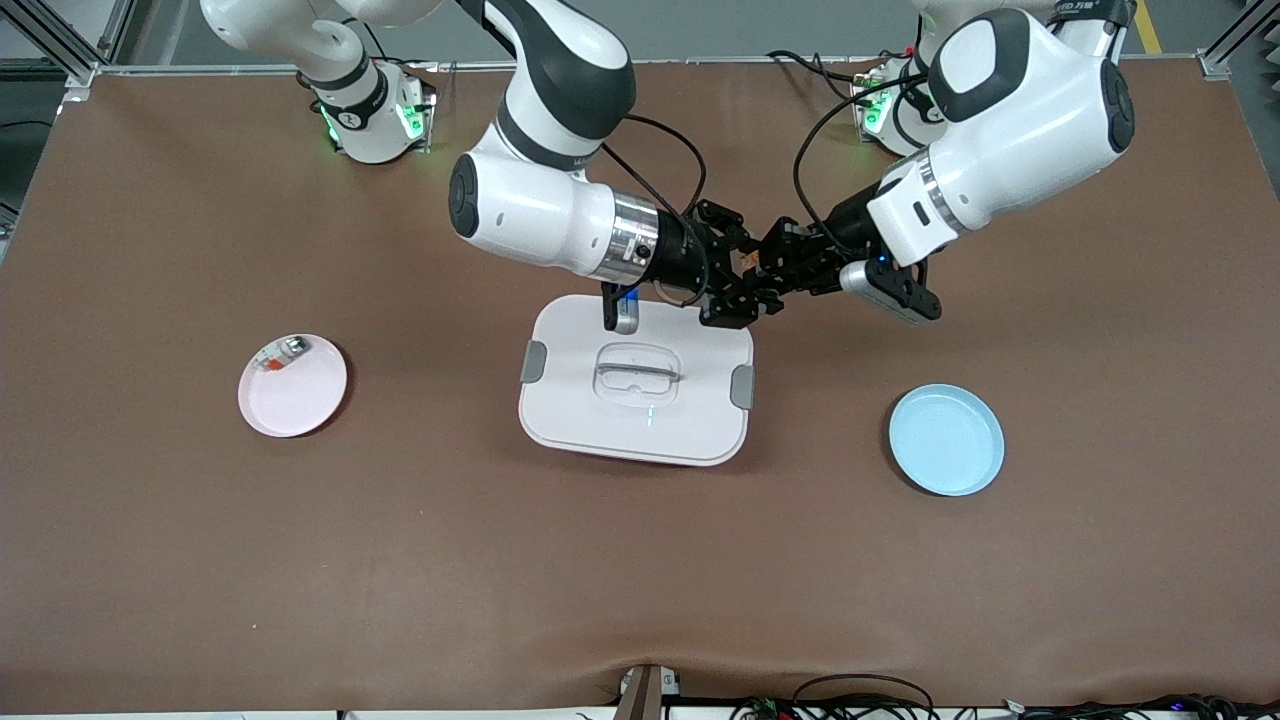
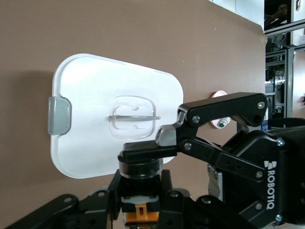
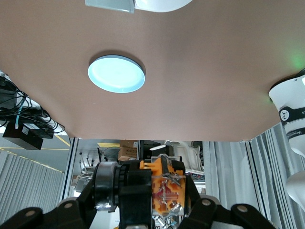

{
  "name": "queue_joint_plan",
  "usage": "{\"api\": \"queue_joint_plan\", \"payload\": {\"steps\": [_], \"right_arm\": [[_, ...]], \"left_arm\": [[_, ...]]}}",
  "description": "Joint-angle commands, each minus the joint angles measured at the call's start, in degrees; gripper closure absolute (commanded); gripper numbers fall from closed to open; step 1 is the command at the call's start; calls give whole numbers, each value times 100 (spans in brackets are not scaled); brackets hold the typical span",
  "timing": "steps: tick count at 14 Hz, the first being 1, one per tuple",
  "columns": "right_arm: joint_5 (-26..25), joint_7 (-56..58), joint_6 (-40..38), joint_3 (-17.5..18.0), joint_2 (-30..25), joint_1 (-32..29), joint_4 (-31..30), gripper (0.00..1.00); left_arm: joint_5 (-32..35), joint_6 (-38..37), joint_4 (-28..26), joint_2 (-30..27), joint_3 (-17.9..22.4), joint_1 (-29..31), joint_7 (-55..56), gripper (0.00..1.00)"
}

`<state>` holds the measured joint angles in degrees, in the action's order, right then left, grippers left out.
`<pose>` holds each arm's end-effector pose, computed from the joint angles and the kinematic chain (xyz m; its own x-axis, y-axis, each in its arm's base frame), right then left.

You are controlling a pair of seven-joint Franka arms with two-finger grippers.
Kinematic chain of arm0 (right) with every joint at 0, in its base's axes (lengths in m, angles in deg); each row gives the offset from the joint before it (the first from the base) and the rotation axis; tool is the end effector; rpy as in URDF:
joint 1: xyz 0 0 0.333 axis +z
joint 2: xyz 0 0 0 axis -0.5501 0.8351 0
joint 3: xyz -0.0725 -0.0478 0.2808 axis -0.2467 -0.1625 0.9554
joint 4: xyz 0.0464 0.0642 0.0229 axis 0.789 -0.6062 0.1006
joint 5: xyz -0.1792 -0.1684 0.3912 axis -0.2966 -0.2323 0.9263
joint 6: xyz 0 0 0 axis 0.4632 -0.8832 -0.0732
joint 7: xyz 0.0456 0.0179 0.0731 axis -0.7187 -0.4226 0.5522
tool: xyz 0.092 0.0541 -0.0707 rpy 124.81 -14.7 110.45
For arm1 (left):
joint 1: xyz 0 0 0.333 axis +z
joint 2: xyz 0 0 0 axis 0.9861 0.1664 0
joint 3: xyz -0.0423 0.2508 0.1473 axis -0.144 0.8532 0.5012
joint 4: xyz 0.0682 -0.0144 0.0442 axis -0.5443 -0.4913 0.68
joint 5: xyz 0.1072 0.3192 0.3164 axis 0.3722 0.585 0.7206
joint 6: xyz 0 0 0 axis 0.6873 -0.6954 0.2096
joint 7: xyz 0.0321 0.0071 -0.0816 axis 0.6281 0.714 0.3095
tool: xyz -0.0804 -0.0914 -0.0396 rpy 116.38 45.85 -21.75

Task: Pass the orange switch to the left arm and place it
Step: 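Close the left gripper on the switch and open the right gripper, then carry the switch to the blue plate while the right gripper withdraws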

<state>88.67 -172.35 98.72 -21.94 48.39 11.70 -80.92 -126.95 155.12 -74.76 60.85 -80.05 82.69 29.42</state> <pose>0.5773 0.5867 0.4289 0.0587 -0.5362 -0.8420 -0.9979 -0.0557 -0.0342 0.5795 -0.3208 0.4445 0.9964 -0.0196 0.0823 -0.0681 -0.7623 0.6437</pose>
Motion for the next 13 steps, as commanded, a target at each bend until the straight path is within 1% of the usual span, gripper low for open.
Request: {"api": "queue_joint_plan", "payload": {"steps": [1,4,7,8,9,10,11,12,13], "right_arm": [[112,-76,-107,-70,-18,37,155,0],[104,-58,-107,-70,-18,28,155,0],[16,3,-142,-96,-62,-7,138,0],[-158,21,-151,-105,-97,-16,94,0],[-534,56,-169,-105,-150,-25,42,0],[-991,91,-169,-105,-333,-16,-81,0],[-1421,204,-169,-97,-465,19,-256,0],[-1678,345,-177,-88,-623,19,-467,0],[-1750,537,-177,-88,-808,19,-738,0]], "left_arm": [[625,56,23,170,4,90,-193,100],[1118,56,120,258,48,107,-193,100],[1697,30,155,293,40,353,-455,100],[1804,12,103,354,48,467,-770,100],[1848,3,68,416,48,624,-1139,100],[1927,-32,41,495,48,722,-1465,100],[2119,-58,32,565,48,853,-1755,100],[2399,-76,23,662,48,994,-2019,100],[2628,-120,32,767,48,1065,-2274,100]]}}
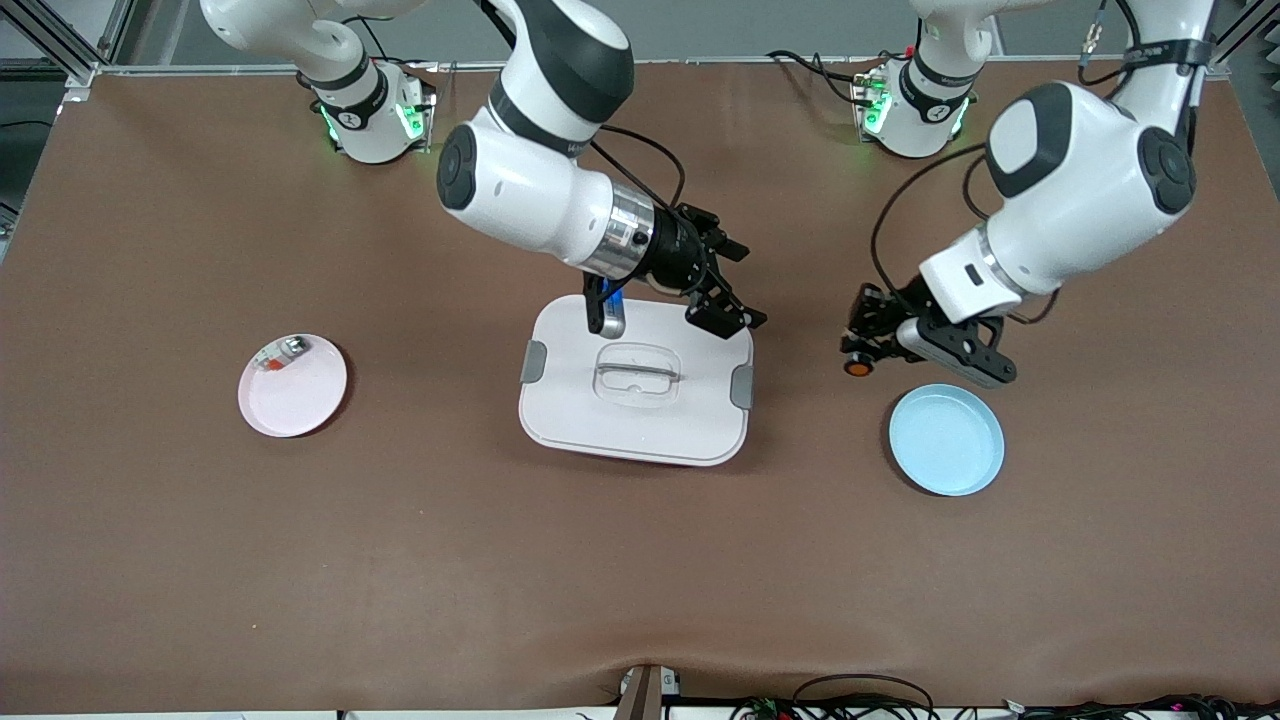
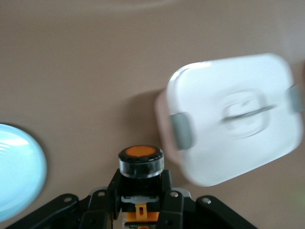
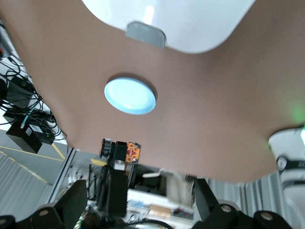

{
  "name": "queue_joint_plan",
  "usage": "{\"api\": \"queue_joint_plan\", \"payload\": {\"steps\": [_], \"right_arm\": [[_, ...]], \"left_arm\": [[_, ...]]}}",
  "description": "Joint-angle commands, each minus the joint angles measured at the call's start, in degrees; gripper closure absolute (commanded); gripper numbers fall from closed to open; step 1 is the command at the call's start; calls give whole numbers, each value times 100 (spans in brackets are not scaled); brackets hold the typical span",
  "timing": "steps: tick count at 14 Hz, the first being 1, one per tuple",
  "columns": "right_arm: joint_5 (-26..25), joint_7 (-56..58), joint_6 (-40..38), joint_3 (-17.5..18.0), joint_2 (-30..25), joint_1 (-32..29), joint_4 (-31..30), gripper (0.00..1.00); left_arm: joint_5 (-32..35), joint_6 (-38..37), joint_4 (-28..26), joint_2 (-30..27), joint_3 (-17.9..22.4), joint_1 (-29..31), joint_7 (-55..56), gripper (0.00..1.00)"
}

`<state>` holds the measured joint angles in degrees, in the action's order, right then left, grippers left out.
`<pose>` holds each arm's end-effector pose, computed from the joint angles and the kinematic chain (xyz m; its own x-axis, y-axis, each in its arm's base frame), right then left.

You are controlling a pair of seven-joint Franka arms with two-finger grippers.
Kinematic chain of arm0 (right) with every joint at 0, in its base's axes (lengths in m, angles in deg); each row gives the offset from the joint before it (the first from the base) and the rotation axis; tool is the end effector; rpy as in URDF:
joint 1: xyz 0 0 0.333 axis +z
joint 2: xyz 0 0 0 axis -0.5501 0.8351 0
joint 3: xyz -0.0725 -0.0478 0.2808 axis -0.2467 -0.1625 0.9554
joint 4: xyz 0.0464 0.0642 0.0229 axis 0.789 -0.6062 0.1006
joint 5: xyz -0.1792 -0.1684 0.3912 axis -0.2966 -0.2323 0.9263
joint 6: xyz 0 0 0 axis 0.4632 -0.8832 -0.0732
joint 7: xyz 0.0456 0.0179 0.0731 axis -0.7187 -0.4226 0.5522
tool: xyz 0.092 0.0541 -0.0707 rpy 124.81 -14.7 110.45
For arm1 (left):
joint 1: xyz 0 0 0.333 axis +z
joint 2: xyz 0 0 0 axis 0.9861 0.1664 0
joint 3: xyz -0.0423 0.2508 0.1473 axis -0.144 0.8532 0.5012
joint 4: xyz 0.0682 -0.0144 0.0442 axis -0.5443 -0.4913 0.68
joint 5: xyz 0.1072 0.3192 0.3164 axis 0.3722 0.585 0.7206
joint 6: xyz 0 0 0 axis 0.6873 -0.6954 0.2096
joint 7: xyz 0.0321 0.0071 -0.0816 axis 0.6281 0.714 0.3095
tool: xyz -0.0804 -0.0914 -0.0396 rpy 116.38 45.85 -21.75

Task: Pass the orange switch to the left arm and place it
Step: 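Carry the switch to the blue plate while the right gripper withdraws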

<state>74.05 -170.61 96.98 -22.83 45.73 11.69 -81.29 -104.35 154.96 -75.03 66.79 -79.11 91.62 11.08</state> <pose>0.5790 0.5716 0.4539 0.2776 -0.6485 -0.7088 -0.9605 -0.1728 -0.2180 0.6326 -0.1977 0.3712 0.9199 -0.3330 0.2070 -0.3851 -0.8666 0.3173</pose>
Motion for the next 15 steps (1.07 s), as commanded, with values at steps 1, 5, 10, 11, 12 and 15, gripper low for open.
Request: {"api": "queue_joint_plan", "payload": {"steps": [1,5,10,11,12,15], "right_arm": [[-289,652,-4,2,-735,11,-983,0],[-341,2154,5,-33,-1517,-103,-2179,0],[-1130,4193,-397,-33,-2212,-725,-3279,0],[-1507,4493,-721,-33,-2257,-927,-3306,0],[-1954,4792,-1055,-33,-2275,-1138,-3298,0],[-2801,5819,-1558,-33,-2327,-1762,-3306,0]], "left_arm": [[563,-104,59,270,-46,251,-721,100],[1345,-69,129,779,-46,698,-2196,100],[2364,422,138,1439,-55,1147,-4104,100],[2523,597,147,1571,-55,1191,-4465,100],[2620,817,147,1728,-46,1218,-4860,100],[2884,1389,147,2168,-46,1332,-5915,100]]}}
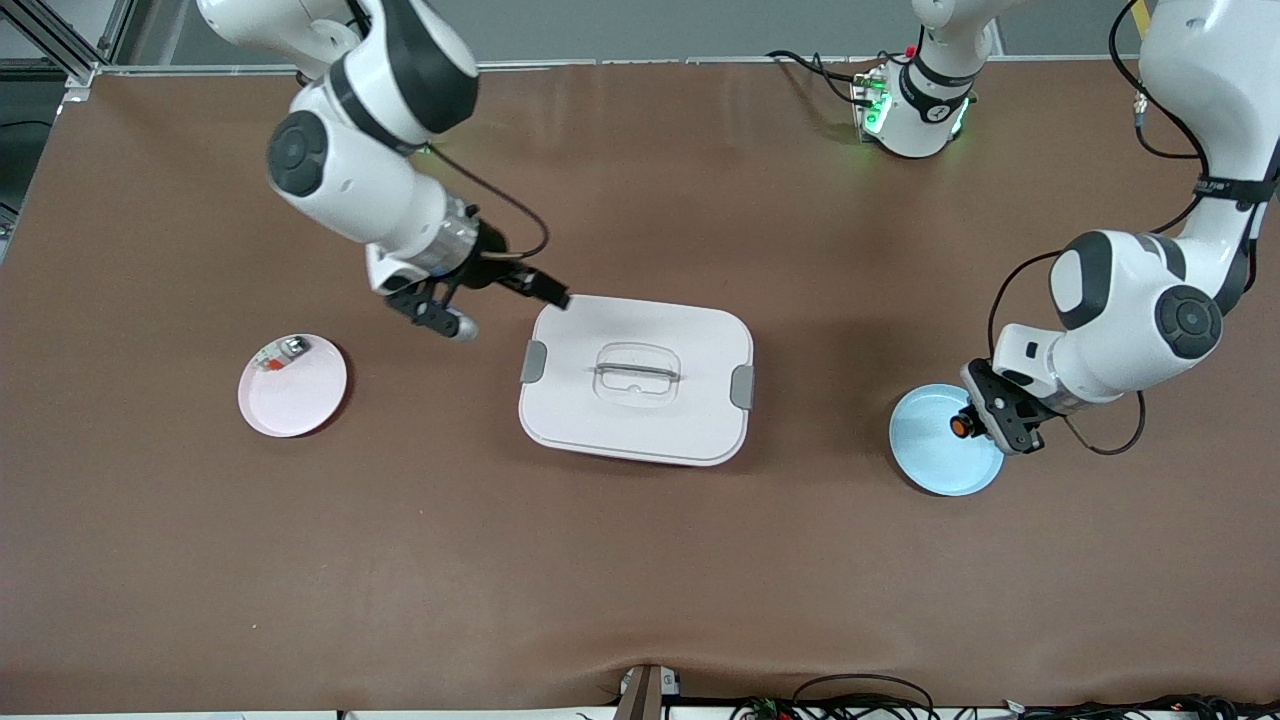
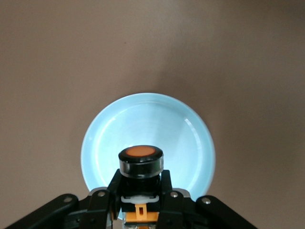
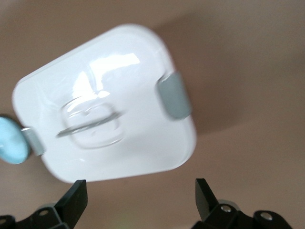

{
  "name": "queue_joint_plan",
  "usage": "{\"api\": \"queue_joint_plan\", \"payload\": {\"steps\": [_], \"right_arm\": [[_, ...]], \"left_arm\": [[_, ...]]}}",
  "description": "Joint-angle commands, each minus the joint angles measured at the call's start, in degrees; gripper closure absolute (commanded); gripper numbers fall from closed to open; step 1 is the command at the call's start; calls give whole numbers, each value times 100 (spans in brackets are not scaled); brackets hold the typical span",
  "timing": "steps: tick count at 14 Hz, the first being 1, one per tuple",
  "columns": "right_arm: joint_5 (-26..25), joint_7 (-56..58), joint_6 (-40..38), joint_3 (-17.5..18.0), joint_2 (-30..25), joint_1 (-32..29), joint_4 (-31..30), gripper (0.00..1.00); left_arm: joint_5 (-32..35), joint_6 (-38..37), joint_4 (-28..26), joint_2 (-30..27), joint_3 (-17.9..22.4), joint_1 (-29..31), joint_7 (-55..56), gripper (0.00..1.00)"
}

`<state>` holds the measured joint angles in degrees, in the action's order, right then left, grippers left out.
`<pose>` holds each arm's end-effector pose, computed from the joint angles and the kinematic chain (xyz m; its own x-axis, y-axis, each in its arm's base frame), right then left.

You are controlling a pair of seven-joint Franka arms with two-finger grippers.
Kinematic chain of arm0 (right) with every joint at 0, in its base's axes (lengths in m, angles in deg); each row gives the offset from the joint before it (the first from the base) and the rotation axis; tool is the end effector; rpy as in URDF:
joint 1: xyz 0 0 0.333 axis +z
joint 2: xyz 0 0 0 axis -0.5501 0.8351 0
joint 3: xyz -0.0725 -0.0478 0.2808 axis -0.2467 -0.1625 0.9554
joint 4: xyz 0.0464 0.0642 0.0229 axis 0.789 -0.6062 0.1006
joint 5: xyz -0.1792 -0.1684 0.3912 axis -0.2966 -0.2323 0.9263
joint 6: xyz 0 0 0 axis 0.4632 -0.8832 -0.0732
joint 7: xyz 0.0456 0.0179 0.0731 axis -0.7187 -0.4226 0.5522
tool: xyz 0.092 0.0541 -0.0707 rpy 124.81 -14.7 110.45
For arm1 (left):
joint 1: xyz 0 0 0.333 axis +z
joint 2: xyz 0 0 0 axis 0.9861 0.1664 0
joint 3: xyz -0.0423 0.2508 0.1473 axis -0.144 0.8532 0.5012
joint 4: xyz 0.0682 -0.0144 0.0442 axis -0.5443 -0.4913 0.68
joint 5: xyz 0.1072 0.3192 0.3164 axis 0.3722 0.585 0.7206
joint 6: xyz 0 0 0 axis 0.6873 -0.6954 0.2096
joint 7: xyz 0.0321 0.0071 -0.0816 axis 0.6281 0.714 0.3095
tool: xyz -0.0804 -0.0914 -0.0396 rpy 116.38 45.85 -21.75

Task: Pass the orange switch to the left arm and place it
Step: 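Carry the switch to the blue plate while the right gripper withdraws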

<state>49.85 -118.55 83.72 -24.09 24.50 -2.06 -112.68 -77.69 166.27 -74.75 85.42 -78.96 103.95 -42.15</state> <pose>0.5784 0.3287 0.3810 0.9021 -0.3783 -0.2078 -0.4255 -0.8601 -0.2813 0.6697 -0.0408 0.1947 0.2432 -0.9602 0.1376 -0.9683 -0.2486 -0.0236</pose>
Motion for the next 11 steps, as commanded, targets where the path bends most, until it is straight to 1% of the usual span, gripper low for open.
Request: {"api": "queue_joint_plan", "payload": {"steps": [1,3,4,7,8,9,11], "right_arm": [[-461,1078,-382,92,-230,-650,-167,0],[-907,2010,-549,92,-248,-1160,-176,0],[-1119,2388,-602,101,-274,-1406,-185,0],[-1367,3610,-647,101,-353,-2127,-211,0],[-1385,3901,-708,92,-380,-2347,-202,0],[-1463,3982,-752,92,-449,-2471,-202,0],[-1849,3965,-971,92,-634,-2577,-185,0]], "left_arm": [[280,415,119,445,-61,134,-900,100],[350,522,119,622,-61,178,-1297,100],[507,531,119,666,-61,169,-1377,100],[1376,531,145,763,-61,160,-1413,100],[1527,531,146,850,-61,169,-1413,100],[1572,540,146,921,-61,178,-1413,100],[1581,540,146,965,-61,152,-1413,100]]}}
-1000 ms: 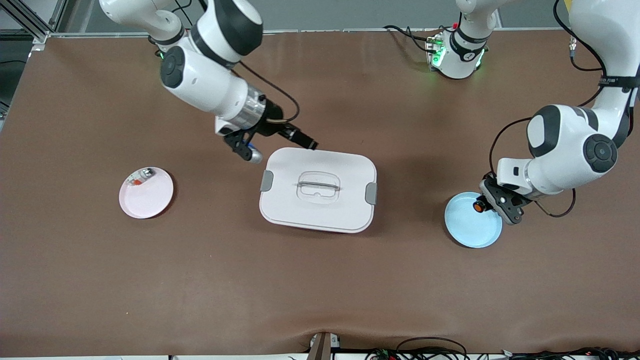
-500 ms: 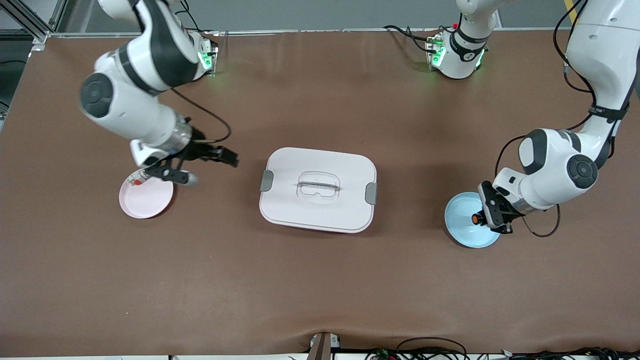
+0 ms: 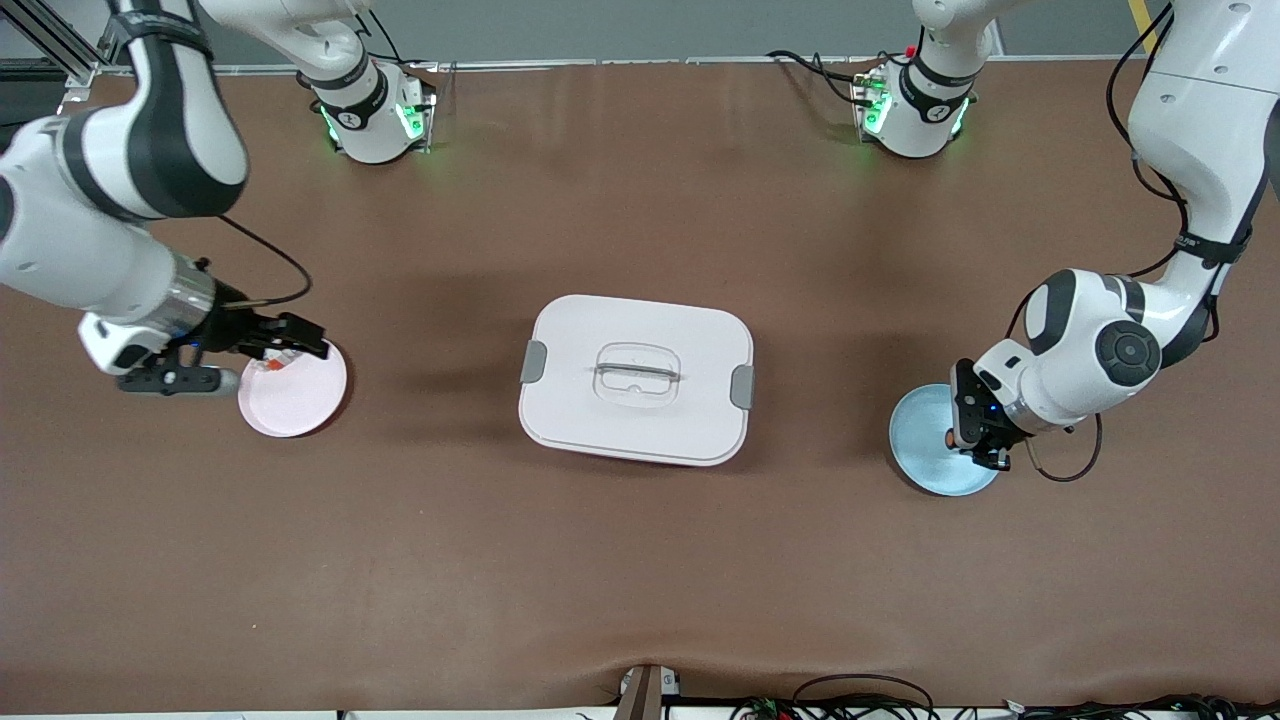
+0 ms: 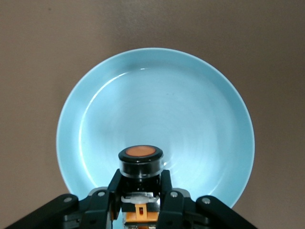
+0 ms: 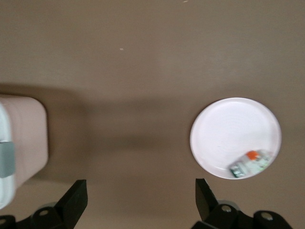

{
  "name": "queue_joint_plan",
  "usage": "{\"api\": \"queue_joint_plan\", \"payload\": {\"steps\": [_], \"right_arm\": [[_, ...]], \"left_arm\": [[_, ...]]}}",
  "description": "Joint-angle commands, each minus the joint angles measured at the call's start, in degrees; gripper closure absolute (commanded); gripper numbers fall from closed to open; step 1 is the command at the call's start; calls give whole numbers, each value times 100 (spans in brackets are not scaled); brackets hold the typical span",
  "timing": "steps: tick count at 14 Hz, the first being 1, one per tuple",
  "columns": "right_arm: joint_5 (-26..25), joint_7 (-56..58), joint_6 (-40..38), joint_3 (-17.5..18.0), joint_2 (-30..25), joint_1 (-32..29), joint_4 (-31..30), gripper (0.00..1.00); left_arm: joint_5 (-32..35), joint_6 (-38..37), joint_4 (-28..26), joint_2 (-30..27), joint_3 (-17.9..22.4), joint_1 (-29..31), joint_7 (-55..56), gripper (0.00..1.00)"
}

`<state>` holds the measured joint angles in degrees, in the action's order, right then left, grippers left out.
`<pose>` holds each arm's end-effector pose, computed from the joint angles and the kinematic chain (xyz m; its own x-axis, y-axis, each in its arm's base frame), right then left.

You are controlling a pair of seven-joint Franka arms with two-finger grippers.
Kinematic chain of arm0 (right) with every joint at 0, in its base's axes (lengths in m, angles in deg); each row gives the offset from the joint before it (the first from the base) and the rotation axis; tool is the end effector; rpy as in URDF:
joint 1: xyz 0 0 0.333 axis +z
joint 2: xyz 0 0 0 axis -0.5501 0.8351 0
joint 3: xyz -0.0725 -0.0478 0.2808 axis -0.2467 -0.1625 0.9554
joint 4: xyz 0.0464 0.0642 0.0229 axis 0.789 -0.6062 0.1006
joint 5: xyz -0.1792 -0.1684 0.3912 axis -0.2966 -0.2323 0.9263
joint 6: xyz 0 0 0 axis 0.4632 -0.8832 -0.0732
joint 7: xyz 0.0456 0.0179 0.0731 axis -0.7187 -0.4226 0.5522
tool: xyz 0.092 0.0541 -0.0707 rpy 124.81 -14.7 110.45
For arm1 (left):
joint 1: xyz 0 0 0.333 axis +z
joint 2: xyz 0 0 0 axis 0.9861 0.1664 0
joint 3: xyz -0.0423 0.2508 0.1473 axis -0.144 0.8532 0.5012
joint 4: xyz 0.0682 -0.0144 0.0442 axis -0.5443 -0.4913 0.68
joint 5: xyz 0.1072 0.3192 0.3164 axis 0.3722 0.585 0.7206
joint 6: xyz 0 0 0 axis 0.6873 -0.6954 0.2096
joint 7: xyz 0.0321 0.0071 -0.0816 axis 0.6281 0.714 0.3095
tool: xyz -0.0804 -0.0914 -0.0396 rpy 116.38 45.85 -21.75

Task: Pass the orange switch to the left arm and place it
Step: 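Carry the switch to the blue plate while the right gripper withdraws, then lower the switch onto the blue plate and open the left gripper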

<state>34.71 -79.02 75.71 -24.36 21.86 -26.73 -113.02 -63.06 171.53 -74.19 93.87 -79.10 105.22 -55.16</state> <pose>0.6402 0.0375 0.3911 0.9982 -0.0398 -0.0440 -0.0448 -0.9916 -0.1213 0.6626 -0.0347 0.1204 -0.1354 -0.9902 0.0337 -0.9894 0.1334 -0.0577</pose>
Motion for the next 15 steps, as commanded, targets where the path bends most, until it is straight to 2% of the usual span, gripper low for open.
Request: {"api": "queue_joint_plan", "payload": {"steps": [1,7,8,9,10,15], "right_arm": [[-423,12,-310,119,-510,-111,-142,0],[-679,30,-1145,110,-1144,-313,-28,0],[-688,30,-1338,110,-1144,-330,77,0],[-688,30,-1531,102,-1153,-348,235,0],[-757,30,-1672,101,-1153,-357,358,0],[-899,222,-1955,101,-1135,-383,711,0]], "left_arm": [[118,40,99,147,-47,16,-112,100],[92,181,81,287,-56,51,-33,100],[48,181,90,305,-56,43,-7,80],[5,181,90,314,-56,51,11,25],[-66,181,90,323,-56,86,81,0],[-92,172,151,182,-91,95,1090,0]]}}
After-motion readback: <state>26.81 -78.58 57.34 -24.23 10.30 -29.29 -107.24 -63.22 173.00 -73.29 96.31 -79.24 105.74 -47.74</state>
